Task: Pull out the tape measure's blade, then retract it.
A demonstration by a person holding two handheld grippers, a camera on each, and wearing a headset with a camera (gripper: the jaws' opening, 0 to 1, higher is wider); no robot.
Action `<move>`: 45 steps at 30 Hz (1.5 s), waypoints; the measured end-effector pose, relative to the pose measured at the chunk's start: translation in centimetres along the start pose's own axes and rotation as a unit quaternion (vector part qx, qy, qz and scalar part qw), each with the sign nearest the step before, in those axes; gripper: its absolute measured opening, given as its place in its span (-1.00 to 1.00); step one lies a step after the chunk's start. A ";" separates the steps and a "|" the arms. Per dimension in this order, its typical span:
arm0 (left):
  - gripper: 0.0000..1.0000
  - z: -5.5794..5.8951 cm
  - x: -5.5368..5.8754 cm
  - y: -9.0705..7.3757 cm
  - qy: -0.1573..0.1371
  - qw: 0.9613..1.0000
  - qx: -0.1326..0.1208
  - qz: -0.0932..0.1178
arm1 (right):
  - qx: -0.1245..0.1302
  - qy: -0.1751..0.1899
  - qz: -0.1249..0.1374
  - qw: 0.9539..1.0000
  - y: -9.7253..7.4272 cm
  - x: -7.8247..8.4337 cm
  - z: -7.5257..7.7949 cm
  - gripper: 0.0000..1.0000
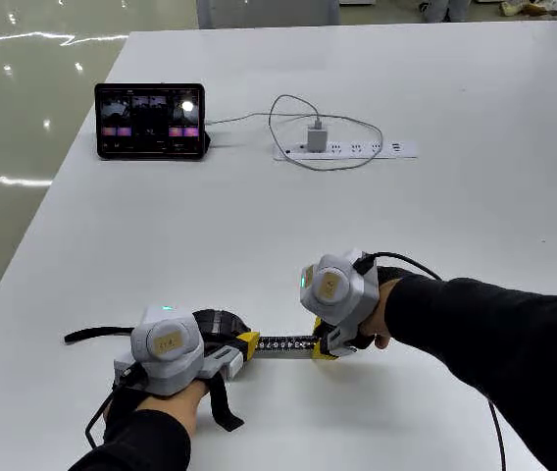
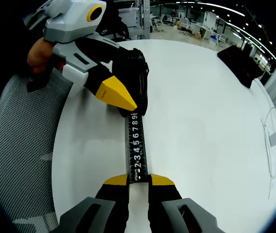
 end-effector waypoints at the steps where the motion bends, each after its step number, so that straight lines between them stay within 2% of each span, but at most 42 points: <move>1: 0.20 0.0 0.0 0.0 -0.001 1.000 0.000 0.000 | 0.000 0.001 0.001 1.000 0.1 0.0 0.1 -0.79; 20: 0.20 -0.1 -0.1 -0.1 -0.010 1.000 0.013 0.004 | -0.005 0.013 0.016 1.000 0.5 -0.9 0.0 -0.79; 45: 0.19 -0.1 -0.1 -0.2 -0.013 1.000 0.019 0.002 | -0.003 0.022 0.041 0.999 1.3 -3.2 -0.5 -0.79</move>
Point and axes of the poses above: the centre of the closed fingertips' face, and the gripper's own axes: y roughly forward along the fingers, z roughly to its right, x roughly out of its underside, the point moved 2 cm from there along -y, roughly backward along the fingers, and after that the axes turned 9 degrees about x, right-handed, at the moved point
